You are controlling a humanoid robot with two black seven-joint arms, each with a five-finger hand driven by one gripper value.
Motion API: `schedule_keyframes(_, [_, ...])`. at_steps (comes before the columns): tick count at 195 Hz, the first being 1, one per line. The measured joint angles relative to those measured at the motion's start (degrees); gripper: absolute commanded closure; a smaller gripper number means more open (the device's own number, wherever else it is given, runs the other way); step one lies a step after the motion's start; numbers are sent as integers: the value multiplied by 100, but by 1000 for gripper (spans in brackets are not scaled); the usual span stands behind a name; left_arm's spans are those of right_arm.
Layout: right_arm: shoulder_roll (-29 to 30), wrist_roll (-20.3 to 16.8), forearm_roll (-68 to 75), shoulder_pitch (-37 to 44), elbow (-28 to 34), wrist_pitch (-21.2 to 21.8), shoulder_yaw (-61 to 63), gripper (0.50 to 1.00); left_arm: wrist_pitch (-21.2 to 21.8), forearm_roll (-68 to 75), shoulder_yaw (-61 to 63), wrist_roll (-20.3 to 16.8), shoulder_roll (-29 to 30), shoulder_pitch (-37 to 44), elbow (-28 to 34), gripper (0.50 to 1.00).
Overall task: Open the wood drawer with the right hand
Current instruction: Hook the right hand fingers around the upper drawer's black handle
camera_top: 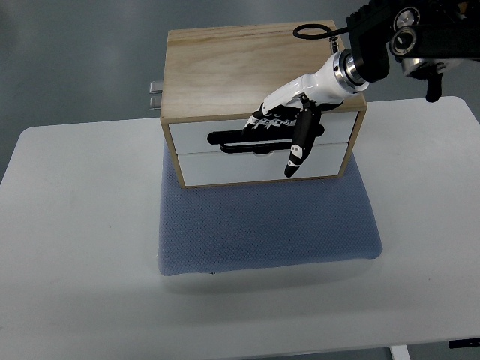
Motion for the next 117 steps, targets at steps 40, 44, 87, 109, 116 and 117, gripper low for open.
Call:
schedule_keyframes(40, [-30,21,1,-156,-6,-139,23,560,0,0,-4,0,0,0,0,500])
schedule_keyframes(44, [-32,22,1,-179,-6,-166,23,560,0,0,-4,0,0,0,0,500])
schedule_keyframes(87, [-50,38,-2,-309,-7,-294,31,560,0,0,-4,0,0,0,0,500])
schedule_keyframes(109, [-66,43,-7,-333,-7,-298,41,560,0,0,-3,0,0,0,0,500])
schedule_keyframes(116, [-71,43,-7,-345,-7,-298,44,560,0,0,-3,0,0,0,0,500])
schedule_keyframes(117, [-72,43,-7,-347,-7,-298,44,560,0,0,-3,0,0,0,0,500])
